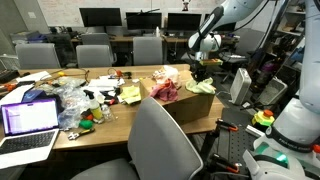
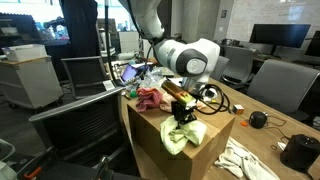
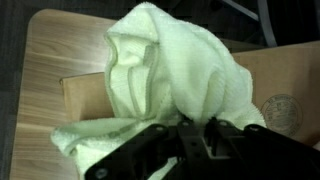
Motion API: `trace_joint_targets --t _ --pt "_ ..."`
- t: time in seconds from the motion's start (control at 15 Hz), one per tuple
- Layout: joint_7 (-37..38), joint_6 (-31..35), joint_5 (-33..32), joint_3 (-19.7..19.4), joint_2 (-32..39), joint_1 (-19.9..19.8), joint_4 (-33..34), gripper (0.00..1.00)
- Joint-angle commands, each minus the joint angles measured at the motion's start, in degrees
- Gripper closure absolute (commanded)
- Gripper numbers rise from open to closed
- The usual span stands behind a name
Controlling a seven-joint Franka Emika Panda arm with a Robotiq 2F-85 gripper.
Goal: Put the green towel, the pink shirt and the peach shirt on the backrest of the chair respectively
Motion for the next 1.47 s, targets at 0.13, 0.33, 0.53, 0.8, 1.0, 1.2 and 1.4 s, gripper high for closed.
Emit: trace_joint_targets --t 0.13,0.33,0.53,0.8,1.0,1.2,1.4 --pt "1.1 -1.3 -2.6 -1.1 -8.8 2.1 -5.8 0.98" --pt "1.8 -2.1 -5.2 -1.6 -13.9 3.6 -8.8 0.98" --pt "2.5 -3.8 -10.2 -1.8 -21.0 5.5 -12.4 0.98" --pt "4.5 -8.0 -18.2 -0.8 -30.3 7.6 -15.7 0.98" --pt "4.3 -11.4 -22.4 0.6 -36.3 8.9 -16.9 0.98" --pt "5.3 -14.8 -26.1 2.9 -41.1 10.1 -17.0 0.98" --pt "7.3 -18.4 -29.8 6.0 -45.2 11.4 -16.5 0.98"
